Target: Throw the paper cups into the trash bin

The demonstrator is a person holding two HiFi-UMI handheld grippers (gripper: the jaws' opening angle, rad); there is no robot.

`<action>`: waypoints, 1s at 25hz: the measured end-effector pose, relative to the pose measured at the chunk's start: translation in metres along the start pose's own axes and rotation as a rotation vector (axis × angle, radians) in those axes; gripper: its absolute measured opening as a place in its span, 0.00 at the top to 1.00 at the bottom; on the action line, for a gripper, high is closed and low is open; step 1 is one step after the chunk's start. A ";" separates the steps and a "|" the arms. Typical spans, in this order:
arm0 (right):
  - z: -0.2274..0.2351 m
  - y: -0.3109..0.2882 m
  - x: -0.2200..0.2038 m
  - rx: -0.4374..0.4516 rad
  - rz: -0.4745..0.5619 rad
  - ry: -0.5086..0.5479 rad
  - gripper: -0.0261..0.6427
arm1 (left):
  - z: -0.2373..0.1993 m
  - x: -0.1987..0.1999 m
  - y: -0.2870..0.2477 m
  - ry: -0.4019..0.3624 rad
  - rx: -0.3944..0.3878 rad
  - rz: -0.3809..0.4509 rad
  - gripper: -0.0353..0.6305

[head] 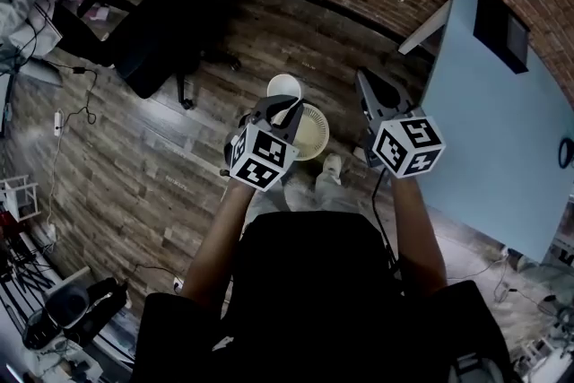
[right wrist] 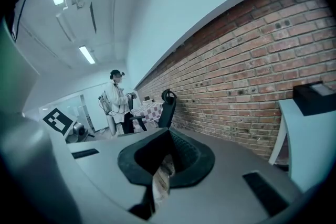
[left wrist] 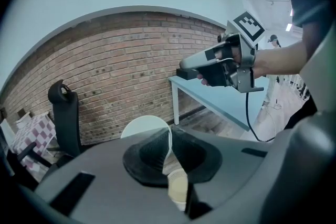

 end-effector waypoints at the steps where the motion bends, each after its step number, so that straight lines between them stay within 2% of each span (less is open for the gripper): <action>1: -0.004 -0.002 -0.003 -0.016 -0.001 -0.008 0.95 | -0.003 -0.005 0.001 -0.007 -0.019 -0.005 0.91; 11: -0.026 -0.025 -0.047 -0.187 -0.035 -0.090 0.95 | -0.017 -0.064 -0.010 -0.077 -0.233 -0.079 0.91; 17: -0.022 -0.030 -0.089 -0.289 -0.061 -0.152 0.95 | -0.008 -0.112 -0.037 -0.115 -0.378 -0.149 0.91; 25: 0.003 -0.030 -0.168 -0.386 -0.100 -0.241 0.95 | 0.016 -0.180 -0.095 -0.130 -0.503 -0.219 0.91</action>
Point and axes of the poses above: the fingertips, and each gripper's own axes: y backward along the fingers, z to its right, x out of its top, the point moved 3 cm from there along y, backward along the fingers
